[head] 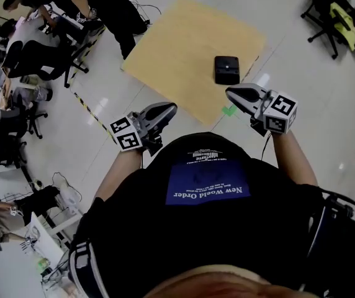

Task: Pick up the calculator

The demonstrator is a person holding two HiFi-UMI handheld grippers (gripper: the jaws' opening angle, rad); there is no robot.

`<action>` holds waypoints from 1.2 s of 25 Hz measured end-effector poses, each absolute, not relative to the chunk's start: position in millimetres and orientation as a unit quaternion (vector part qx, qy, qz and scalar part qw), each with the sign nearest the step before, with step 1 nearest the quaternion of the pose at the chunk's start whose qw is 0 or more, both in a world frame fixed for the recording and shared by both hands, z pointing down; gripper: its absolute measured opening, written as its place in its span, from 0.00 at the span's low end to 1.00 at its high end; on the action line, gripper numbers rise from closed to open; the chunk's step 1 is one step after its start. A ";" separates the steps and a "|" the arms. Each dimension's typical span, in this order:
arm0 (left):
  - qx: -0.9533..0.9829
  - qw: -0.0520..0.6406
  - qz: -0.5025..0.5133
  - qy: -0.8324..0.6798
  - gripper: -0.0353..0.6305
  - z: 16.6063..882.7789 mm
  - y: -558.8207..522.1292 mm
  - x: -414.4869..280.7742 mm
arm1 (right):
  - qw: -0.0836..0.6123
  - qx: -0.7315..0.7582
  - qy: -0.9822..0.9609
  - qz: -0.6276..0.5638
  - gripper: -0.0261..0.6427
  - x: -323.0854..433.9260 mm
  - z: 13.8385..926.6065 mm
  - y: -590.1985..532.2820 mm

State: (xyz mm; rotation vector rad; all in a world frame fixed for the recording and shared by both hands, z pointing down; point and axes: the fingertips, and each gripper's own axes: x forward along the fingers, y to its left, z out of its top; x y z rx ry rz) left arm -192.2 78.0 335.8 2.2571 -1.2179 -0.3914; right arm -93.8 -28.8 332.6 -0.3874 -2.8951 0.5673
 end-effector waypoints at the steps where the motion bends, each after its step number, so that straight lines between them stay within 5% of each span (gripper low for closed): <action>1: 0.840 0.277 -0.141 -0.444 0.06 341.0 70.7 -188.1 | 0.086 -0.122 -0.969 0.196 0.02 -92.3 337.7 -34.2; 15: 0.901 0.309 -0.099 -0.287 0.06 394.7 33.4 -208.8 | 0.074 0.022 -0.971 0.227 0.02 -104.8 361.4 -21.5; 30: 0.916 0.292 -0.010 -0.275 0.09 417.6 -2.7 -195.0 | 0.043 0.041 -0.970 0.237 0.02 -76.6 366.5 -48.0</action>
